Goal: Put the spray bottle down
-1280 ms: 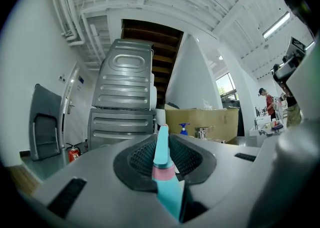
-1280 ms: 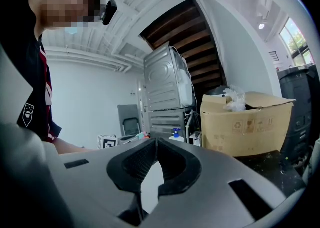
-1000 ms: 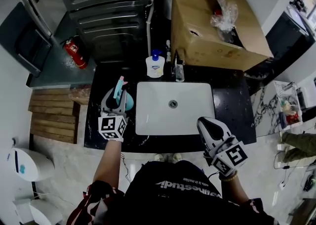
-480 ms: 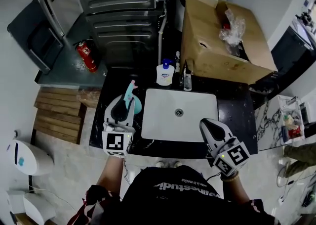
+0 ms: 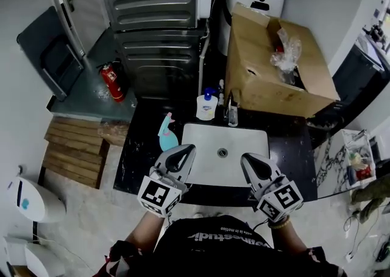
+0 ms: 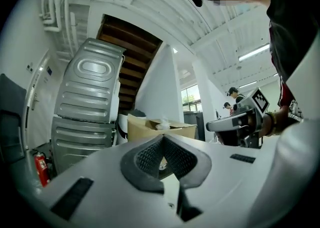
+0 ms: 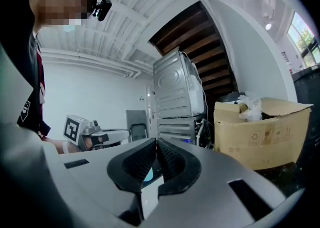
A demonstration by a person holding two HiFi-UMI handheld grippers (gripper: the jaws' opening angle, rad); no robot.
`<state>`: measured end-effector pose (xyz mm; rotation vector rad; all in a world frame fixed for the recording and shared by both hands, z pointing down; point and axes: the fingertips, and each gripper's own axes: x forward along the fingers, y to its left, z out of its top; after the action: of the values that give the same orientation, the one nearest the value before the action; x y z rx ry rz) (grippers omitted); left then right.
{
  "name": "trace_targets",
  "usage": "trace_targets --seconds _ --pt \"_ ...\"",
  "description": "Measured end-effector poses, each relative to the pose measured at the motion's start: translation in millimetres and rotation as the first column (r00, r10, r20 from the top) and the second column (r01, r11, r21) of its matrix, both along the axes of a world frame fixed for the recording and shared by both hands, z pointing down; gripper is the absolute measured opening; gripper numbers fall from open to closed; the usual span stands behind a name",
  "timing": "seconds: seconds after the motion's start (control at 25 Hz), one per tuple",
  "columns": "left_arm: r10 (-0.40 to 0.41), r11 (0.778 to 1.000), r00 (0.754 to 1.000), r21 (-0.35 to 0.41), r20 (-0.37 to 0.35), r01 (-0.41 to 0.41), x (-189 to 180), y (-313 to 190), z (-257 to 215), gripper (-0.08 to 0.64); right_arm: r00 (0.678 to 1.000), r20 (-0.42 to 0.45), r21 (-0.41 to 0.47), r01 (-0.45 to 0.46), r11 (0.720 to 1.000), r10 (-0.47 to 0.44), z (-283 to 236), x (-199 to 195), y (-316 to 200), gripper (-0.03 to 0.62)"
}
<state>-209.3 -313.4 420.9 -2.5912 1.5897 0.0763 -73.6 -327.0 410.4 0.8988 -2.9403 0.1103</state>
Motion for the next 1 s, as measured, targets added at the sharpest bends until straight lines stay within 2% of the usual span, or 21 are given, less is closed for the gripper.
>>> trace_targets --seconds 0.16,0.32,1.0 --pt "0.034 0.999 0.999 0.0 -0.008 -0.034 13 0 -1 0.014 1.0 -0.006 0.034 -0.006 0.999 0.006 -6 2 -1 0.043" --pt "0.053 0.999 0.999 0.006 -0.003 -0.053 18 -3 -6 0.014 1.0 0.018 0.032 -0.014 0.999 0.014 -9 1 -2 0.043" --pt "0.038 0.999 0.999 0.015 -0.016 -0.038 12 -1 -7 0.014 1.0 0.018 0.048 -0.018 0.999 0.017 -13 -3 3 0.043"
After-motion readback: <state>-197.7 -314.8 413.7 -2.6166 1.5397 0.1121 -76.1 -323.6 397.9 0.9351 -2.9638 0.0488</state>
